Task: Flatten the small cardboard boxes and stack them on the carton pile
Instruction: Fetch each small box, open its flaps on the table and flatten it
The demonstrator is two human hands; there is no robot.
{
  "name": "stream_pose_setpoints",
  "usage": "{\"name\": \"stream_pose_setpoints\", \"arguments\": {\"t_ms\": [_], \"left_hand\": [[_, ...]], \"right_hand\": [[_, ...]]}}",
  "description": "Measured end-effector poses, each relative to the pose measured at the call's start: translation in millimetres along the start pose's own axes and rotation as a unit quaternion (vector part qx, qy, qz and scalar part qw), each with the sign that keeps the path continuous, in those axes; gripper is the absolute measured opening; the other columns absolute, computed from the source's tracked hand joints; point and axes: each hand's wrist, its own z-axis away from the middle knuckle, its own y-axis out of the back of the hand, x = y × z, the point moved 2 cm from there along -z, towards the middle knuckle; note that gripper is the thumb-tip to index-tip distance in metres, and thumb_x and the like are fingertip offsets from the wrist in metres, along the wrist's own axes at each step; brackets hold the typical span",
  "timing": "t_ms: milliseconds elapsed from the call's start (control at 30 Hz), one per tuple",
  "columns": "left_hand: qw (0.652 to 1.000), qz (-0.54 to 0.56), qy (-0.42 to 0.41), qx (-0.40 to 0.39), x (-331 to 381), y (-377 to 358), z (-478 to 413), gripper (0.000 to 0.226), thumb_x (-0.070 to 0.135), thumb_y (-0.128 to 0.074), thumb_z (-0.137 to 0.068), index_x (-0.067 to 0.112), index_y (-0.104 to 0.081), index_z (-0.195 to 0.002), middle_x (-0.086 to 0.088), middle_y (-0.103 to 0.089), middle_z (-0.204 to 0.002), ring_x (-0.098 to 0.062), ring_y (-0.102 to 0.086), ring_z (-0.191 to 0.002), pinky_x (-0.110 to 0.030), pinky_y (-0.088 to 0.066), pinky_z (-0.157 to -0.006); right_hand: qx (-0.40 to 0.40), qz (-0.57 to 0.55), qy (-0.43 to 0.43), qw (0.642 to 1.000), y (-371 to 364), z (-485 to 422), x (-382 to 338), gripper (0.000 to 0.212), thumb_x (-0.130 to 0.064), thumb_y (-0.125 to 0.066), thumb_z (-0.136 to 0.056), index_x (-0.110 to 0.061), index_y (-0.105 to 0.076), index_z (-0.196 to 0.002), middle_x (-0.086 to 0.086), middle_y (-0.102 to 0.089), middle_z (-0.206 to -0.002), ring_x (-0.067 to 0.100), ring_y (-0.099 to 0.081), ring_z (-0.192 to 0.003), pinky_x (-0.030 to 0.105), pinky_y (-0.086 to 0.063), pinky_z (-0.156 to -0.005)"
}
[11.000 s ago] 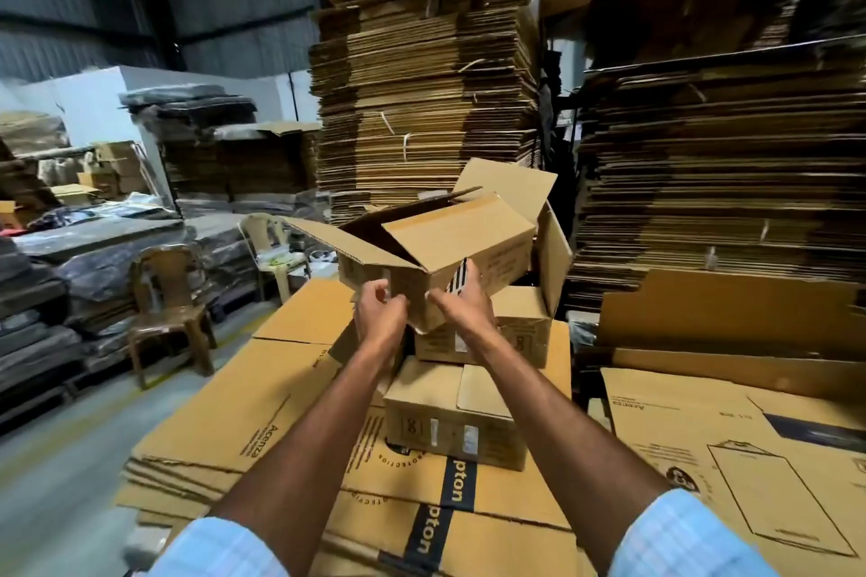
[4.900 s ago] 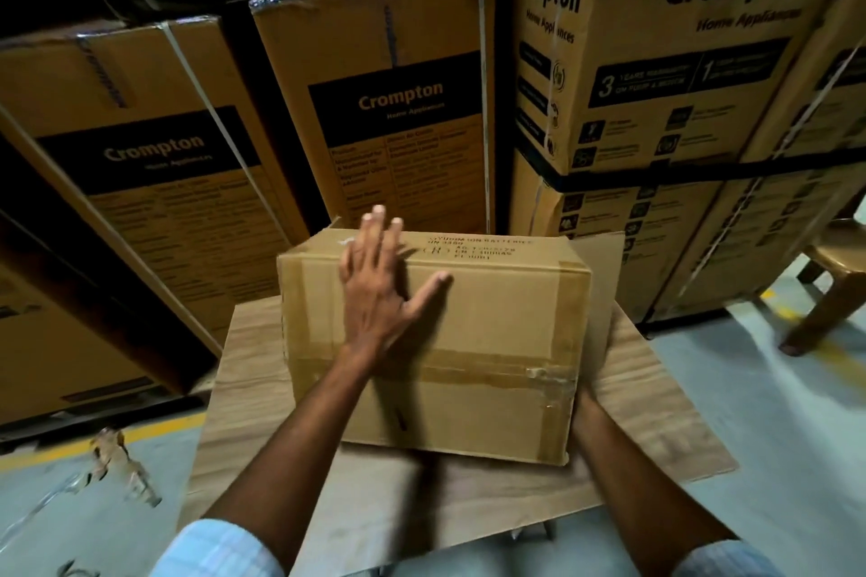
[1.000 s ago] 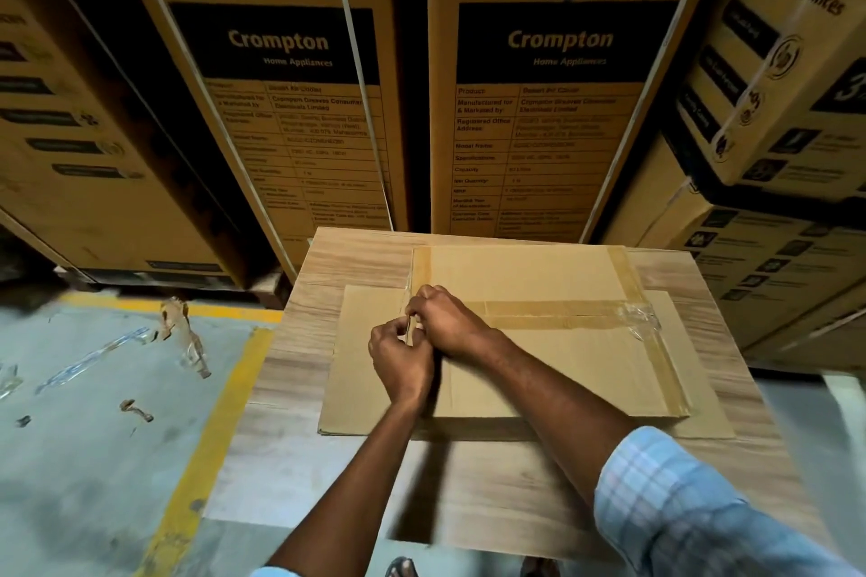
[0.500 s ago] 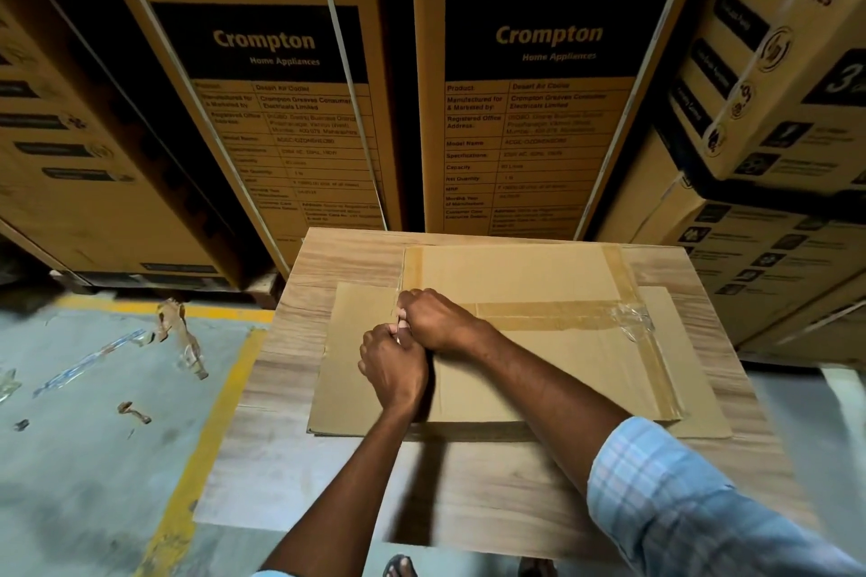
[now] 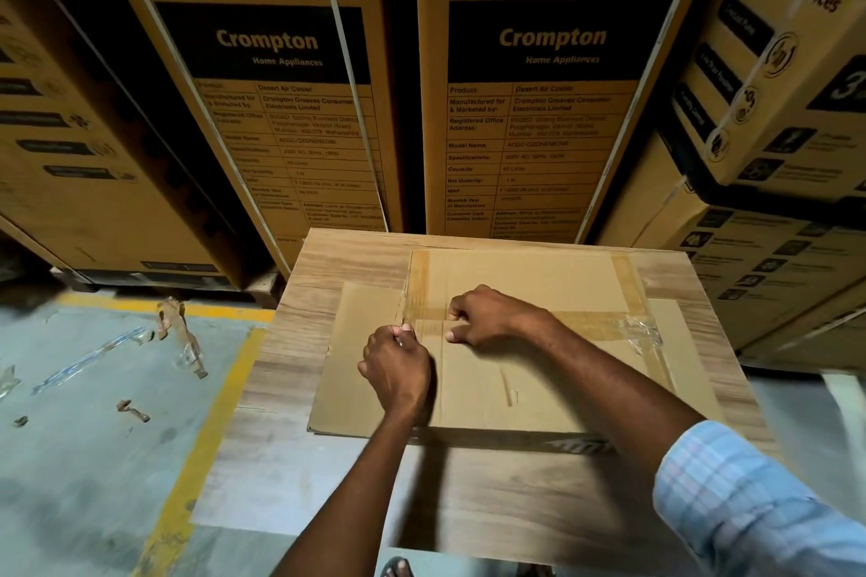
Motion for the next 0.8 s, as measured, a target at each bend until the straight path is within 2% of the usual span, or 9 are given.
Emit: {"name": "stream_pose_setpoints", "arguments": {"t_ms": [133, 267, 433, 533, 600, 667, 800], "left_hand": [[1.0, 0.001, 0.002, 0.0, 0, -1, 1, 0.022, 0.024, -0.055, -0.101, 0.008, -0.07, -0.1, -0.012, -0.072, -0.108, -0.036, -0.062, -0.107, -0.046, -0.037, -0.097], [1.0, 0.002, -0.016, -0.017, 3, -2, 2, 0.023, 0.025, -0.053, -0.101, 0.008, -0.068, -0.099, -0.013, -0.07, -0.105, -0.037, -0.06, -0.106, -0.049, -0.041, -0.096], [0.996, 0.042, -0.05, -0.057, -2, 0, -7, 0.038, 0.045, -0.051, -0.093, 0.013, -0.07, -0.085, -0.008, -0.068, -0.085, -0.035, -0.062, -0.086, -0.047, -0.052, -0.08], [0.994, 0.062, -0.068, -0.056, 8, 8, -15, 0.03, 0.031, -0.059, -0.094, 0.012, -0.071, -0.074, -0.011, -0.067, -0.079, -0.034, -0.062, -0.081, -0.037, -0.049, -0.072], [0.994, 0.032, -0.095, -0.044, 15, 10, -21, 0.015, 0.017, -0.068, -0.093, 0.008, -0.079, -0.091, -0.015, -0.07, -0.09, -0.033, -0.063, -0.089, -0.036, -0.05, -0.08], [0.989, -0.016, -0.133, -0.059, 18, 8, -25, 0.015, 0.012, -0.068, -0.093, 0.006, -0.079, -0.1, -0.016, -0.07, -0.098, -0.035, -0.061, -0.096, -0.037, -0.049, -0.084], [0.953, -0.163, -0.244, -0.073, 21, 4, -19, 0.024, 0.029, -0.052, -0.098, 0.015, -0.071, -0.1, -0.005, -0.063, -0.104, -0.026, -0.05, -0.102, -0.044, -0.041, -0.089]], "right_hand": [[0.024, -0.013, -0.038, 0.999, 2, 22, 46, 0.033, -0.057, -0.058, -0.092, -0.027, -0.058, -0.081, -0.006, -0.064, -0.085, 0.018, -0.06, -0.08, 0.041, -0.054, -0.073], [0.035, -0.016, -0.04, 0.998, -9, 34, 65, 0.024, -0.056, -0.058, -0.092, -0.033, -0.052, -0.093, -0.008, -0.058, -0.1, 0.017, -0.056, -0.092, 0.041, -0.051, -0.083], [0.051, -0.03, -0.043, 0.997, -14, 23, 56, 0.029, -0.053, -0.062, -0.091, -0.027, -0.059, -0.103, -0.001, -0.061, -0.109, 0.019, -0.054, -0.098, 0.04, -0.049, -0.086], [0.049, -0.021, -0.035, 0.998, -13, 16, 49, 0.025, -0.05, -0.064, -0.092, -0.027, -0.056, -0.097, 0.003, -0.062, -0.108, 0.02, -0.054, -0.096, 0.038, -0.048, -0.083], [0.042, -0.017, -0.036, 0.998, -11, 13, 46, 0.026, -0.049, -0.065, -0.092, -0.024, -0.057, -0.093, 0.002, -0.063, -0.103, 0.021, -0.056, -0.094, 0.037, -0.048, -0.081], [0.027, -0.02, -0.041, 0.999, -11, 10, 46, 0.028, -0.048, -0.066, -0.092, -0.021, -0.059, -0.09, 0.001, -0.063, -0.097, 0.022, -0.058, -0.09, 0.037, -0.048, -0.078], [0.004, -0.022, -0.053, 0.998, -8, 8, 47, 0.033, -0.049, -0.067, -0.092, -0.017, -0.063, -0.088, 0.004, -0.067, -0.093, 0.024, -0.061, -0.088, 0.039, -0.051, -0.079]]}}
